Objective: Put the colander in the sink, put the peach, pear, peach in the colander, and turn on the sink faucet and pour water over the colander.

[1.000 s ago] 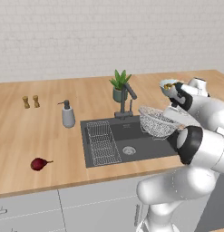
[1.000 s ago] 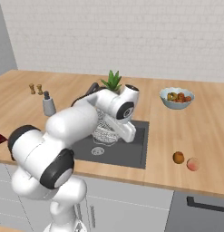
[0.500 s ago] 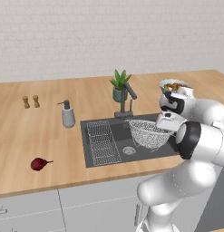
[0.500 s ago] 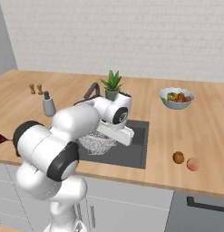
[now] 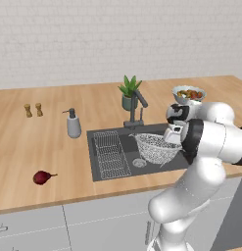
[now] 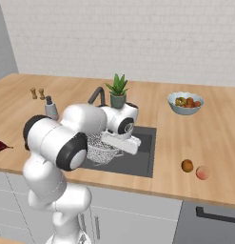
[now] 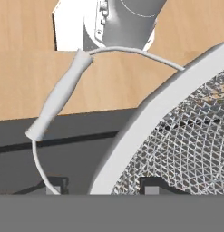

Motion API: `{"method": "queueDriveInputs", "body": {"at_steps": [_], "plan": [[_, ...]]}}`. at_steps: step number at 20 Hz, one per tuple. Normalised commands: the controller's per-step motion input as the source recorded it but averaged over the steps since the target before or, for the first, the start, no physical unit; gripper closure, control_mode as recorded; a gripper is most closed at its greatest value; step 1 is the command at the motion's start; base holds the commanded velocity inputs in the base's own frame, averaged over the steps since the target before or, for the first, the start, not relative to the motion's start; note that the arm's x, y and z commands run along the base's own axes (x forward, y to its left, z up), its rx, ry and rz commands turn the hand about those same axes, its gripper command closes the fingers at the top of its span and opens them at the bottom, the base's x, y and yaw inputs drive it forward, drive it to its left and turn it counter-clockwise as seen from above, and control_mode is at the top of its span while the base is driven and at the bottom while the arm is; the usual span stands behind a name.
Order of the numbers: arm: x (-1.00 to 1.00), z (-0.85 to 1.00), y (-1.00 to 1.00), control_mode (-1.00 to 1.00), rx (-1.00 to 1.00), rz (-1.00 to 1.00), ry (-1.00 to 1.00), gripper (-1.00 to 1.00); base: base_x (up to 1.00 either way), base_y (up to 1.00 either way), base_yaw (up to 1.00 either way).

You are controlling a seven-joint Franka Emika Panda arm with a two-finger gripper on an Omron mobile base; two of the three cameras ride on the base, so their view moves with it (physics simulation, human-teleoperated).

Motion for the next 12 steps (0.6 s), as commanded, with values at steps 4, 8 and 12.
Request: {"method": "queueDriveInputs", "body": {"at_steps": [4,8,12], "plan": [[0.43,-0.3,0.06,-1.0,0.05,0.11,-0.01,1.0,0.0,0.0,0.0],[0.43,-0.31,0.07,-1.0,0.0,0.09,0.0,1.0,0.0,0.0,0.0],[0.26,-0.35,0.07,-1.0,-0.03,0.07,0.0,1.0,0.0,0.0,0.0]]}}
